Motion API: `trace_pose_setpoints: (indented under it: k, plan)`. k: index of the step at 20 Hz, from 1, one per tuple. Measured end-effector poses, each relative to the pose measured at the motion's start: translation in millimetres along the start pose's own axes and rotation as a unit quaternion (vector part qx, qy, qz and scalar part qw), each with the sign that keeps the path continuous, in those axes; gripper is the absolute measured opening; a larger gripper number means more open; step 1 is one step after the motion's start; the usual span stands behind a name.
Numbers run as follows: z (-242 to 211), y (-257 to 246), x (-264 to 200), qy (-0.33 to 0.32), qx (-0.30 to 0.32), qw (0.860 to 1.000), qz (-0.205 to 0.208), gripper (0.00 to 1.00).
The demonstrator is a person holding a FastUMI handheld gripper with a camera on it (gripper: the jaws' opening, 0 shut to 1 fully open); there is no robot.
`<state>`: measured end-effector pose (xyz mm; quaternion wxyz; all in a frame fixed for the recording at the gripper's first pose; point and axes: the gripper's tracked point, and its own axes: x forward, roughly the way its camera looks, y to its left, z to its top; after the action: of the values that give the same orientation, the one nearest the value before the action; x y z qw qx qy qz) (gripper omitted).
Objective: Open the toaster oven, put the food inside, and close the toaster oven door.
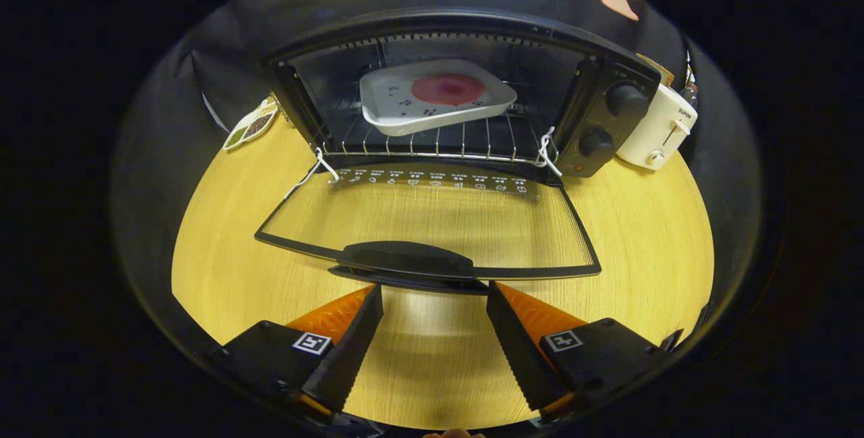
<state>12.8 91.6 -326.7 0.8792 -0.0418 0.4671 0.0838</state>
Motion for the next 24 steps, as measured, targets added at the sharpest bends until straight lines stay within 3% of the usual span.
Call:
trace_pose_setpoints:
  k: [6, 10, 13, 17, 24]
  plan:
    - [52, 4, -47, -0.087, 0.029, 0.996, 0.017, 0.99]
    - [106, 10, -95, -0.17, 0.055, 0.983, 0.042, 0.98]
    - [149, -4, -141, -0.245, 0.037, 0.969, 0.022, 0.98]
    - [174, -24, -207, -0.347, 0.003, 0.938, -0.003, 0.98]
    - [185, -84, -317, -0.498, 0.0, 0.866, -0.039, 0.98]
